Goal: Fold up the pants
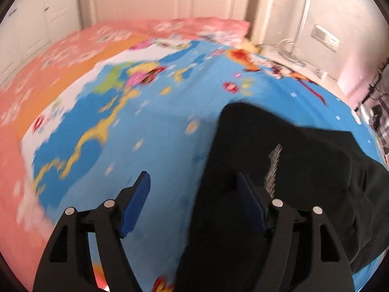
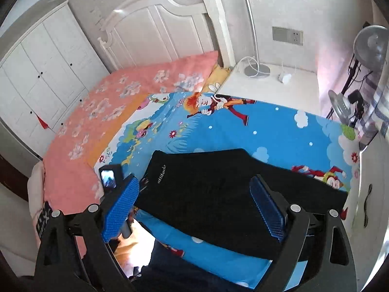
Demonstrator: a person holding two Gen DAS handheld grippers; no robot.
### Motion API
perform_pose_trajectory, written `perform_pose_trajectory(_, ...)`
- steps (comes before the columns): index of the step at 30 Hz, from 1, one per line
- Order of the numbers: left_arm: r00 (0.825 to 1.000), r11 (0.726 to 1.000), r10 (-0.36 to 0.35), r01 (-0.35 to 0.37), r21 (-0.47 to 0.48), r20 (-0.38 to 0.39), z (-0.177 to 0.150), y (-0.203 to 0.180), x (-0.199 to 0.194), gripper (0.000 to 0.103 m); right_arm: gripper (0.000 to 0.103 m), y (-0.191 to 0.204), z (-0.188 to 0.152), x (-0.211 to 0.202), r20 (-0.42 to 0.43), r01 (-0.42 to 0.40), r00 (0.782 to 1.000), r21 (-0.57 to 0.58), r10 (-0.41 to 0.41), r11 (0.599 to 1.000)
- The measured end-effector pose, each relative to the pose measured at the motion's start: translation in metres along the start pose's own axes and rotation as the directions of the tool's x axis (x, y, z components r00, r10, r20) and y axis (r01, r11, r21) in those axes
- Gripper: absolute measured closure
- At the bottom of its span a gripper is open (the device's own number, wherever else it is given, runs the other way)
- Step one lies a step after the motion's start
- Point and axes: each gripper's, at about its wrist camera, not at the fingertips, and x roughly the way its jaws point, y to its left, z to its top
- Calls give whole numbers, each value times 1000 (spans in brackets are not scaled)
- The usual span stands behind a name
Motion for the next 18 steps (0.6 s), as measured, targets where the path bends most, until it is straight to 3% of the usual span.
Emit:
perform_pose_trajectory(2,1000,999,-8,8,38,-15,19,-11,16,30,14,6,2,-2,8,-31,999,-15,32,999)
perform_pose_trajectory(7,996,992,-14,24,123,-86,54,-25,45,28,14,2,15,-8,44,16,999,50,-19,999)
perform_pose_trajectory(9,996,988,2,12,155,-88,61,-26,53,18,14,3,20,-7,44,24,999,50,-26,998)
perform_pose_trajectory(12,994,991,-22,36,131,-103,66,-19,62,15,14,10,23,-8,47,1,999,30,-3,1000)
perform_pose_trajectory(14,996,991,-6,18,136,-91,66,-23,59,16,14,11,22,-11,54,3,999,16,-4,1000)
perform_pose_trajectory(15,997,990,-2,13,140,-83,65,-27,55,23,14,11,21,-13,55,9,998,9,-9,1000)
perform_pose_trajectory(18,996,984,-50,63,166,-78,59,-52,44,29,14,13,21,-20,73,21,997,4,-22,1000)
